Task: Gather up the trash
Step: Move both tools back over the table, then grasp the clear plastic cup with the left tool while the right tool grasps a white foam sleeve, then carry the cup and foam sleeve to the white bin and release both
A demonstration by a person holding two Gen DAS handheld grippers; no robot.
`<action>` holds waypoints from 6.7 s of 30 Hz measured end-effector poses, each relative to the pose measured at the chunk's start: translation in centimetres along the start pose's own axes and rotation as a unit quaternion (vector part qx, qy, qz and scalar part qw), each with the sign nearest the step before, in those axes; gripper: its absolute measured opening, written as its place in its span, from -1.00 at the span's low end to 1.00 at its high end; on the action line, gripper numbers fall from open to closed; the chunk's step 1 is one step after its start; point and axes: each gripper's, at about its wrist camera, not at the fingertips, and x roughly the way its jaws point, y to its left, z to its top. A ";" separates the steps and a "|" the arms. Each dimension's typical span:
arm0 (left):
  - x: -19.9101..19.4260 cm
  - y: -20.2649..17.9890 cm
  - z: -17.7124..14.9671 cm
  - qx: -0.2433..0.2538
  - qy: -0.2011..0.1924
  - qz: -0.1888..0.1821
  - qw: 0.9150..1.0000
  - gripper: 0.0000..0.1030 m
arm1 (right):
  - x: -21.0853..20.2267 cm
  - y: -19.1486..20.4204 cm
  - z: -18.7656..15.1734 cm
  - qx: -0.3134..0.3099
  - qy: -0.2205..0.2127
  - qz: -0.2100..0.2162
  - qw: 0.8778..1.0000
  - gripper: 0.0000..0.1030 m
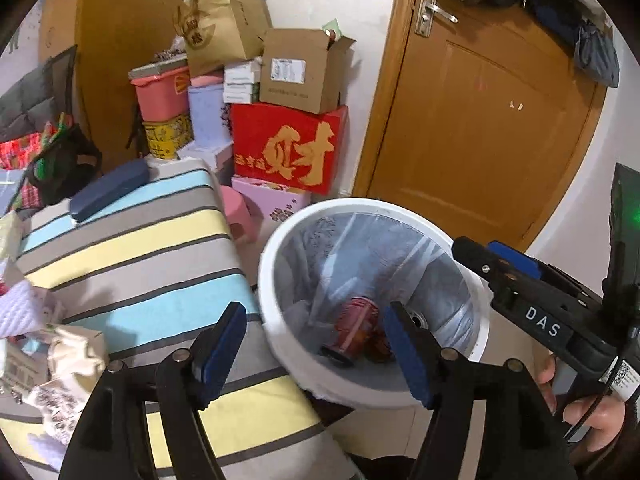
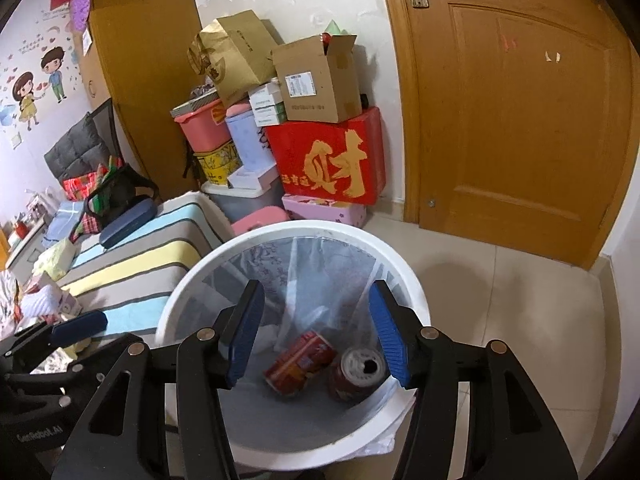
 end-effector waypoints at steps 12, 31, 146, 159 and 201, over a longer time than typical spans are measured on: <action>-5.0 3.2 -2.3 -0.034 -0.029 0.027 0.999 0.38 | -2.0 3.2 -1.2 -0.027 -0.022 0.024 0.999 0.09; -13.2 10.7 -8.4 -0.091 -0.063 0.104 0.988 0.38 | -3.2 10.2 -3.9 -0.085 -0.026 0.097 0.991 0.09; -13.7 11.5 -9.9 -0.085 -0.073 0.071 0.991 -0.22 | -4.3 13.0 -6.6 -0.132 -0.012 0.127 0.983 -0.53; -9.1 4.5 -4.9 -0.036 -0.067 0.009 0.997 -0.22 | -4.6 6.6 -4.3 -0.079 -0.031 0.061 0.995 -0.53; 2.1 -2.1 -0.1 0.016 0.006 -0.017 1.000 0.15 | 0.8 -0.4 -2.7 -0.039 0.043 -0.032 0.998 -0.23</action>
